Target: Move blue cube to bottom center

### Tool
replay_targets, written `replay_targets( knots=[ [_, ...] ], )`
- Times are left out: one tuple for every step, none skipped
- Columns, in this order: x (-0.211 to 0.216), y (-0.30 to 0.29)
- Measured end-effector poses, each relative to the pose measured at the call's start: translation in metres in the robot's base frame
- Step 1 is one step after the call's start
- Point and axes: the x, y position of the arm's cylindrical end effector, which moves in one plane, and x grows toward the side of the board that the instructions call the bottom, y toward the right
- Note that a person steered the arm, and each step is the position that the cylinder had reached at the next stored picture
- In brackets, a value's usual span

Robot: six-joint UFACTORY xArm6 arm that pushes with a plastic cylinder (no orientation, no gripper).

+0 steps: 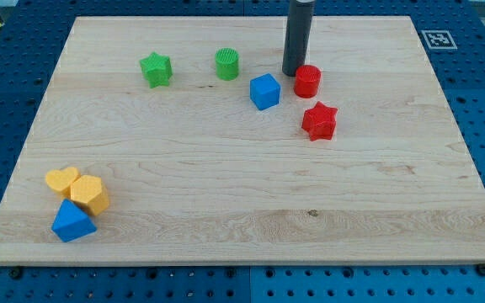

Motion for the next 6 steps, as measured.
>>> replay_targets(
  knots=[
    [0.012,-0.023],
    [0.026,-0.047],
    [0.047,-0.056],
    [0.070,-0.080],
    [0.095,-0.092],
    [0.123,-0.092]
  ],
)
